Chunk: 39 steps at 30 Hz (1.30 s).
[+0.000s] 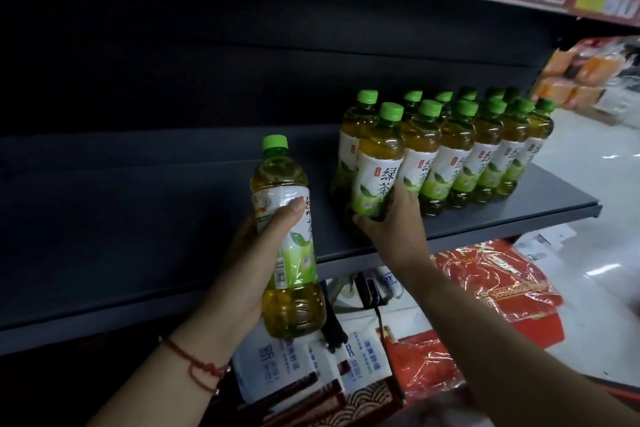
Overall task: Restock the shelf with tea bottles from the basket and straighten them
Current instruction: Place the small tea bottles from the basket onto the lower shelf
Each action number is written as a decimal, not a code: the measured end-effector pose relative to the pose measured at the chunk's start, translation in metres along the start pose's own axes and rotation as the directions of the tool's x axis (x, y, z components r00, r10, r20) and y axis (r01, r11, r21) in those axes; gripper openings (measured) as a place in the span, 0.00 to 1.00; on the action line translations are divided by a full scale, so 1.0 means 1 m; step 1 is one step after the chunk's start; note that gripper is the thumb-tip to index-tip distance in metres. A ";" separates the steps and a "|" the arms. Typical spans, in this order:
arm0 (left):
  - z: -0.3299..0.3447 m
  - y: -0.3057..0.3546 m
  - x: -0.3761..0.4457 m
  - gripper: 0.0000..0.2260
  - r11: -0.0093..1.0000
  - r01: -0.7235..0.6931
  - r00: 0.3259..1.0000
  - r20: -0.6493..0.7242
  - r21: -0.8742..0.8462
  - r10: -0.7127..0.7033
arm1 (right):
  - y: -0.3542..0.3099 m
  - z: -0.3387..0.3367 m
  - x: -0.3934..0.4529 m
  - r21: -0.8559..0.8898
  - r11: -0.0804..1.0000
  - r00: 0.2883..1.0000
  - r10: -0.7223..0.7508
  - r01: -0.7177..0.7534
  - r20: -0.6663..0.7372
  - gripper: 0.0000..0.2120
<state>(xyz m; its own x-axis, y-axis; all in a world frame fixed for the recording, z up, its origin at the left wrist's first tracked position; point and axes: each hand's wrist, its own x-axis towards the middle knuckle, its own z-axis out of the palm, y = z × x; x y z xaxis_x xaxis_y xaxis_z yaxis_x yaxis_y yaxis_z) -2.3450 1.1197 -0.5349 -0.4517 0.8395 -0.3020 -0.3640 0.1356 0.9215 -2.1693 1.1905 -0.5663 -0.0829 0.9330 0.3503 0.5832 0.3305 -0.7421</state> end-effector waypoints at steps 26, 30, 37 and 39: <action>-0.001 -0.016 -0.066 0.15 0.999 -0.024 0.956 0.291 -0.035 0.033 | -0.029 -0.011 -0.027 0.235 0.950 0.977 0.213 -0.206 -0.003 0.24; -0.004 -0.014 -0.069 0.20 1.000 -0.012 0.960 0.281 -0.007 0.014 | -0.060 -0.032 -0.086 0.352 0.860 0.886 0.214 -0.370 0.411 0.19; 0.000 -0.024 -0.081 0.24 1.000 0.015 0.961 0.276 0.005 -0.016 | -0.070 -0.028 -0.144 0.403 0.817 0.830 0.153 -0.412 0.537 0.21; -0.001 -0.025 -0.083 0.24 1.000 0.025 0.955 0.296 0.001 -0.024 | -0.071 -0.032 -0.145 0.391 0.807 0.824 0.194 -0.443 0.533 0.19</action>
<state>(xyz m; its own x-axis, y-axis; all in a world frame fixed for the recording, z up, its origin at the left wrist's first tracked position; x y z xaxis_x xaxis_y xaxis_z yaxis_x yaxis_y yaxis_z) -2.2994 1.0464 -0.5329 -0.1814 0.9541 -0.2381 -0.3748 0.1568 0.9138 -2.1726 1.0276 -0.5463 -0.3861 0.9085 -0.1599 0.1911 -0.0908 -0.9774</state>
